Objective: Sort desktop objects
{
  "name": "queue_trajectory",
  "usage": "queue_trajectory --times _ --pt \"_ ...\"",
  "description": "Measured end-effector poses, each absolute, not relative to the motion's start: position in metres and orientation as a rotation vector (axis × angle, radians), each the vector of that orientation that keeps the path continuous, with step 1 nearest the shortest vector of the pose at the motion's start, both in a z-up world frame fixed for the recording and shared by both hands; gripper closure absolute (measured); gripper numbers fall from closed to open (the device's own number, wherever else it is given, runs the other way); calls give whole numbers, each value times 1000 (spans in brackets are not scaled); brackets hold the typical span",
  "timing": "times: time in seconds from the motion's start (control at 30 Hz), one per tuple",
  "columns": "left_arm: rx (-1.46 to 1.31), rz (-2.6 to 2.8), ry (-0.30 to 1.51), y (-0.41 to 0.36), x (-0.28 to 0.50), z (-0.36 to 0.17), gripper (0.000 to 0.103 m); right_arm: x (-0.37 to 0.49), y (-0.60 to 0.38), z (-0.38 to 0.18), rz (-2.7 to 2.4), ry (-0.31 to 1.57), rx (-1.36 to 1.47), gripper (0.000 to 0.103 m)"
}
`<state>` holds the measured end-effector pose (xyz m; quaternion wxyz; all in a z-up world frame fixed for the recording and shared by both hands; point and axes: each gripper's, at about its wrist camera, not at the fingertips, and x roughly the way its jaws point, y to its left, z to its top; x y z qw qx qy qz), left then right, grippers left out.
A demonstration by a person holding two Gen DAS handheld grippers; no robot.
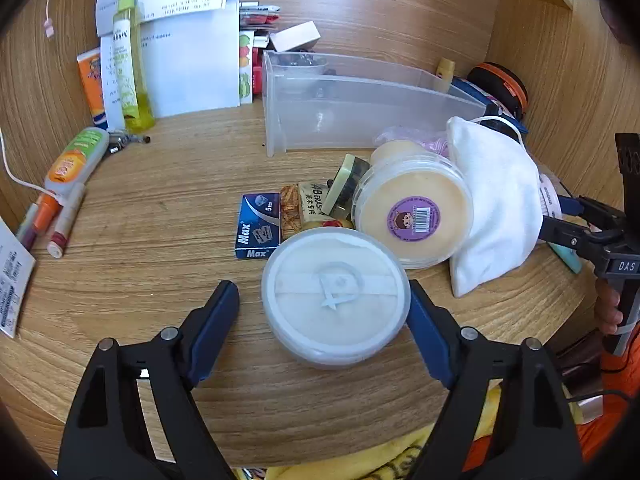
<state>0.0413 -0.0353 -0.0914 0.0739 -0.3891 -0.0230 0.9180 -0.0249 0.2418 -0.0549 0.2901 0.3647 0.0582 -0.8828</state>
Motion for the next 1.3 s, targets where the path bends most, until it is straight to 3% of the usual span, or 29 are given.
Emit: queue_trajectory --times 0.17,0.3,0.43,1.3 --pt "-1158 2773 -66 -34 37 -92 23 -25 237 -56 -2343 156 975 21" --pt "-1139 2779 -67 -34 36 -91 37 -25 234 -56 -2326 156 975 32" --pt "-1135 2795 -65 -37 37 -91 37 -22 233 -53 -2332 166 957 41" --pt "-977 2905 -105 -52 43 -47 38 -8 271 -3 -2451 101 800 41"
